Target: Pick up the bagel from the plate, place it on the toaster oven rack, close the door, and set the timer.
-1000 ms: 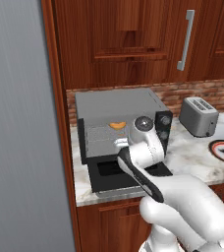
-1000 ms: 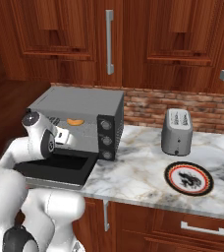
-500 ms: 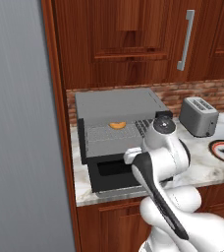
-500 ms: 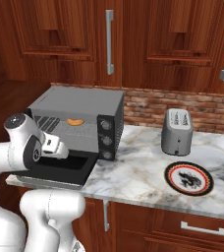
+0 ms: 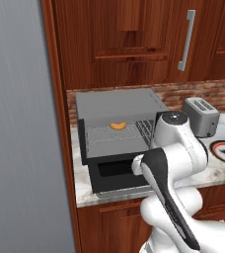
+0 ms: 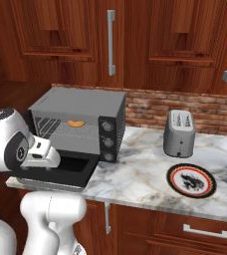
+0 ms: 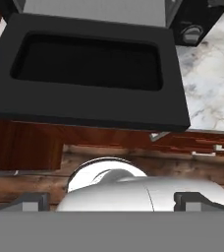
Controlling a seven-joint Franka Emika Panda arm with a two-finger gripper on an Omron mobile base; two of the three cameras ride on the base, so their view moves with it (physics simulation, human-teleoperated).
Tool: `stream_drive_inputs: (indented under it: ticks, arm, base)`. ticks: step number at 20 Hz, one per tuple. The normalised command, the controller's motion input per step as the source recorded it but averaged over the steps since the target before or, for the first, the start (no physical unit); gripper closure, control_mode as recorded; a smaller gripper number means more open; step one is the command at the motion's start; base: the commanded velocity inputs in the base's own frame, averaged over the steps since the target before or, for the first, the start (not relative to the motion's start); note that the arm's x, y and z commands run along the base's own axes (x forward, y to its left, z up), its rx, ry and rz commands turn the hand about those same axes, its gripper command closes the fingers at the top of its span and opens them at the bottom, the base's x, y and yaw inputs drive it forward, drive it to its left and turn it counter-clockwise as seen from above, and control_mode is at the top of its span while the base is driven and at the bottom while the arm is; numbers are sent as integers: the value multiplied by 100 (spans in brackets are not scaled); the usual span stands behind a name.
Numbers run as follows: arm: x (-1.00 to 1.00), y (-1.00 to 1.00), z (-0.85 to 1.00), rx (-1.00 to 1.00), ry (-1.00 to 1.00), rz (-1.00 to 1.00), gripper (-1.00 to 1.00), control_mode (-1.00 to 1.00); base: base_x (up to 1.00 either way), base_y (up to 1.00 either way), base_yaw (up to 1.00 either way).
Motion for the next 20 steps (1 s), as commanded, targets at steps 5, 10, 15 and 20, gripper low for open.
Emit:
stream_drive_inputs:
  ticks: [5, 10, 15, 20]
  arm:
    - [-4, -70, 0, 16, 0, 0, -100, -100]
    - [0, -79, -3, 25, 0, 0, -100, -100]
    - [-15, -48, -32, 22, -5, 0, -100, -100]
    - [-19, -8, -50, 17, -13, -3, -100, -100]
  base:
    - [0, 0, 0]
    - [0, 0, 0]
    - [0, 0, 0]
    - [0, 0, 0]
